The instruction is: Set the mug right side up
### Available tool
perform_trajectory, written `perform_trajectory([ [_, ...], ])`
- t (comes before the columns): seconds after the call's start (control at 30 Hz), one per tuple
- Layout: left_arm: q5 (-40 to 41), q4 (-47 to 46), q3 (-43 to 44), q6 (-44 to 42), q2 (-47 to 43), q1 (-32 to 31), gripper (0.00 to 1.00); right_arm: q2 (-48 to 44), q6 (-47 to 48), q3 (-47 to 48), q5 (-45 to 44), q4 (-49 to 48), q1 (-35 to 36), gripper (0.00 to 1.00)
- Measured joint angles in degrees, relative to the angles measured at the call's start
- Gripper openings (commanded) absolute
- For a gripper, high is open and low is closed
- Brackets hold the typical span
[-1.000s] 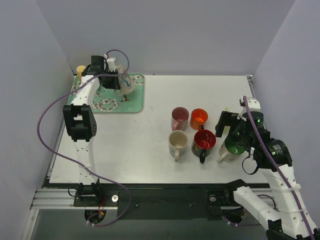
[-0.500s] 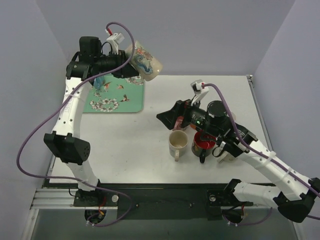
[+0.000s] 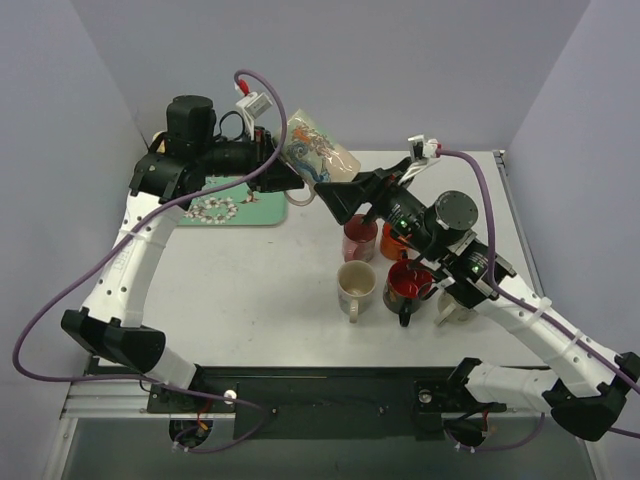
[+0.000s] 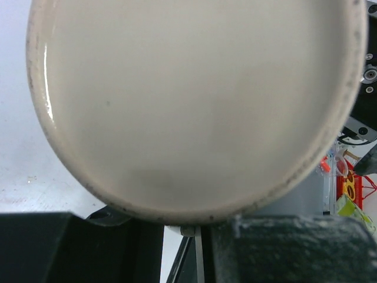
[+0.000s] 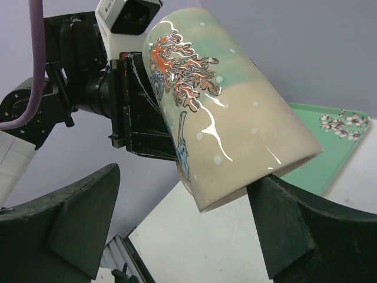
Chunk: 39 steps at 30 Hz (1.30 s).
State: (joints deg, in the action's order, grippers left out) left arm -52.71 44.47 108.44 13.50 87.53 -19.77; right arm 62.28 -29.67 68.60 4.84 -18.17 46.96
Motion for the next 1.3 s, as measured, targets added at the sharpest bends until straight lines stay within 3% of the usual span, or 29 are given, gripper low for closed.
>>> perform_trajectory([
  [0.03,0.0,-0.9,-0.5,0.5,-0.1,-0.4,0.0,0.1,0.0,0.2,-0.1,0.0,0.0,0.69],
  [0.13,-0.3,-3.6,-2.2,2.3,-0.7,-1.3,0.0,1.0,-0.5,1.3,-0.4,0.2,-0.1,0.65],
  [0.27,-1.7,-7.2,-4.1,4.5,-1.6,-2.3,0.0,3.2,-1.2,3.0,-0.3,0.8,-0.1,0.46],
  [0.33,-2.2,-9.2,-4.3,5.6,-1.9,-2.7,0.0,4.7,-2.0,3.8,0.0,0.9,-0.1,0.27],
  [0.37,-2.0,-10.0,-4.5,5.8,-2.1,-2.7,0.0,5.1,-2.2,4.1,0.2,0.8,-0.1,0.04],
  [0.4,-1.4,-11.5,-5.0,6.8,-2.2,-2.6,0.0,5.5,-3.0,4.4,0.6,0.3,0.0,0.0],
  [0.43,-1.4,-12.3,-5.4,7.9,-2.2,-2.6,0.0,5.6,-2.5,4.6,0.6,0.0,0.2,0.0],
  [0.47,-1.3,-11.8,-5.7,10.1,-2.2,-2.6,0.09,5.6,-1.1,4.9,1.2,-0.4,0.2,0.0],
  [0.5,-1.6,-11.6,-6.3,12.2,-2.2,-2.6,0.24,5.6,0.2,5.0,1.3,-0.4,0.3,0.0],
  [0.53,-1.5,-11.2,-6.8,13.4,-2.2,-2.6,0.61,5.5,1.2,5.0,1.3,0.0,0.4,0.0],
  [0.57,-1.1,-10.6,-7.2,13.6,-2.2,-2.6,0.76,5.6,1.6,5.1,1.2,0.7,0.4,0.0],
  [0.6,-0.9,-10.0,-7.4,11.7,-2.2,-2.6,0.84,5.6,2.2,5.6,0.8,1.9,0.4,0.0],
  [0.77,5.0,-3.6,-7.6,-0.3,-2.6,-3.4,0.86,8.2,7.5,14.9,-7.6,19.4,-0.7,0.0],
  [0.93,13.8,-3.0,-12.2,-7.4,-5.1,4.8,0.88,14.3,14.0,26.3,-11.5,36.2,-4.3,0.0],
  [1.1,23.8,-2.6,-16.3,-15.5,-6.0,13.2,0.9,26.0,19.4,37.9,-10.0,48.3,-6.6,0.0],
  [1.3,30.2,-1.9,-18.4,-21.7,-4.4,22.3,0.91,46.4,22.9,51.1,-8.2,57.6,-1.9,0.0],
])
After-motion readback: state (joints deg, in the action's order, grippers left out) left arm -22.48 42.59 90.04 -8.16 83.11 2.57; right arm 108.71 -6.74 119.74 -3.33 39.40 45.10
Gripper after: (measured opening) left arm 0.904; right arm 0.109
